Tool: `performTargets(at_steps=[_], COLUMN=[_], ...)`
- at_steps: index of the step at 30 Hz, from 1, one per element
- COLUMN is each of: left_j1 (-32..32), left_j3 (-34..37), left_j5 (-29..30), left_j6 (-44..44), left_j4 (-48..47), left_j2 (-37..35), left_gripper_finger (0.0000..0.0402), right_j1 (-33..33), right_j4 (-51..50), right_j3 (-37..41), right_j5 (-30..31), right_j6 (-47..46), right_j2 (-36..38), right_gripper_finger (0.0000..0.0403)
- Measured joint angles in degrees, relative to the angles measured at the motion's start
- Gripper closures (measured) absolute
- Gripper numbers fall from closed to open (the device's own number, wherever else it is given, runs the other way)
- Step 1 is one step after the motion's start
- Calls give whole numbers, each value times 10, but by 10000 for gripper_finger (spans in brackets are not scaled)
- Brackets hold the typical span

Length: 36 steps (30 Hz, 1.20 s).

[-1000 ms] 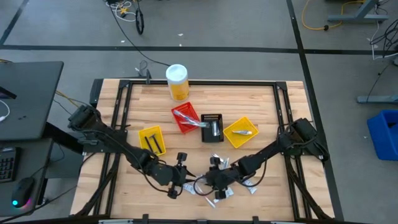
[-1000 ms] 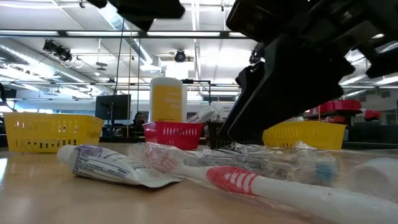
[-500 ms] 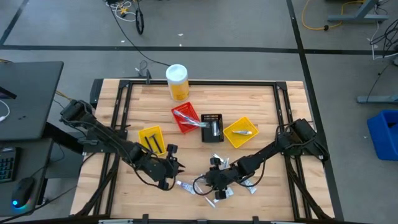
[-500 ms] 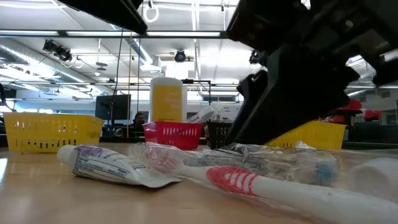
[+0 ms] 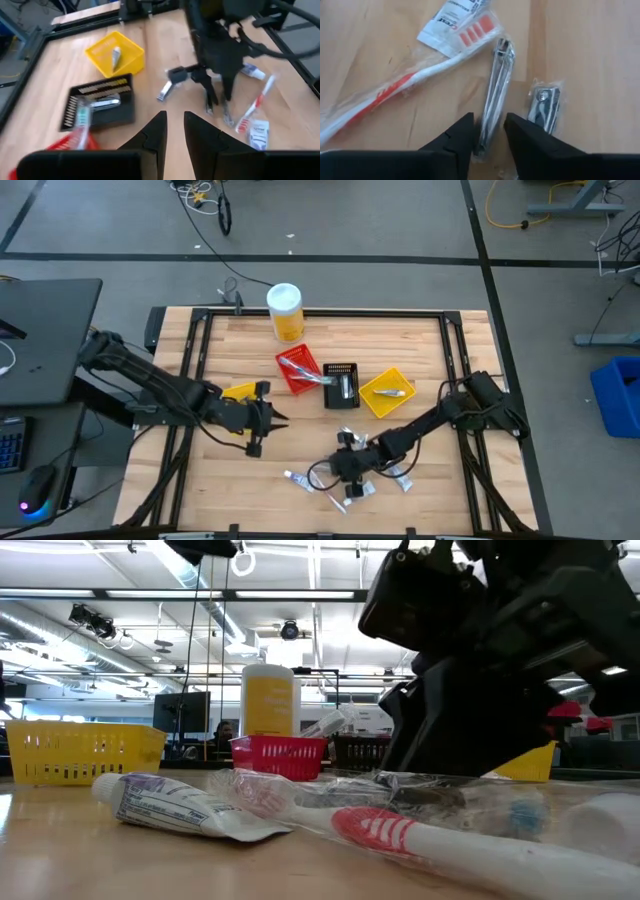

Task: Pick & Place Travel size toiletries
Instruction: Put the silver nail cutter into the black bin

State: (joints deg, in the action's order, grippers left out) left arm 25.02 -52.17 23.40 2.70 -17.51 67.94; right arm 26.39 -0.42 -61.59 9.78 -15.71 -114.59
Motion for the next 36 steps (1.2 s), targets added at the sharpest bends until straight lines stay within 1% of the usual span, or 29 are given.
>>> performTargets(at_steps=[3, 5, 9, 12, 15, 17, 19, 21, 23, 26, 28, 30, 34, 36], left_j1=[0, 0, 0, 0, 0, 0, 0, 0, 0, 0, 0, 0, 0, 0], left_j3=[53, 98, 189, 248, 288, 304, 310, 311, 311, 311, 311, 311, 311, 311], left_j5=[-18, -14, -7, -7, -5, 1, 3, 7, 10, 12, 12, 12, 12, 12], left_j6=[4, 23, 66, 81, 90, 95, 104, 107, 105, 98, 93, 93, 85, 78], left_j4=[57, 112, 282, 394, 458, 479, 482, 476, 479, 481, 481, 480, 483, 483], left_j2=[1, 3, 3, 4, 4, 5, 5, 5, 5, 5, 5, 5, 5, 5], left_gripper_finger=[330, 331, 331, 331, 331, 330, 331, 331, 330, 331, 330, 331, 330, 330], right_j1=[-5, -6, -7, -7, -13, -20, -28, -40, -59, -99, -134, -172, -248, -273], right_j4=[0, -1, -4, -9, -11, -25, -50, -63, -96, -150, -174, -209, -261, -278], right_j3=[1, 1, 2, 5, 5, 4, 4, 4, 4, 4, 3, 3, 3, 3], right_j5=[-12, -19, -24, -34, -40, -38, -18, 15, 51, 113, 137, 133, 40, 10], right_j6=[1, 1, 4, 16, 21, 21, 23, 26, 26, 18, 11, -4, 0, 12], right_j2=[0, 0, 9, 24, 50, 67, 89, 116, 143, 172, 188, 193, 184, 173], right_gripper_finger=[307, 325, 358, 372, 373, 372, 372, 372, 372, 372, 372, 371, 369, 369])
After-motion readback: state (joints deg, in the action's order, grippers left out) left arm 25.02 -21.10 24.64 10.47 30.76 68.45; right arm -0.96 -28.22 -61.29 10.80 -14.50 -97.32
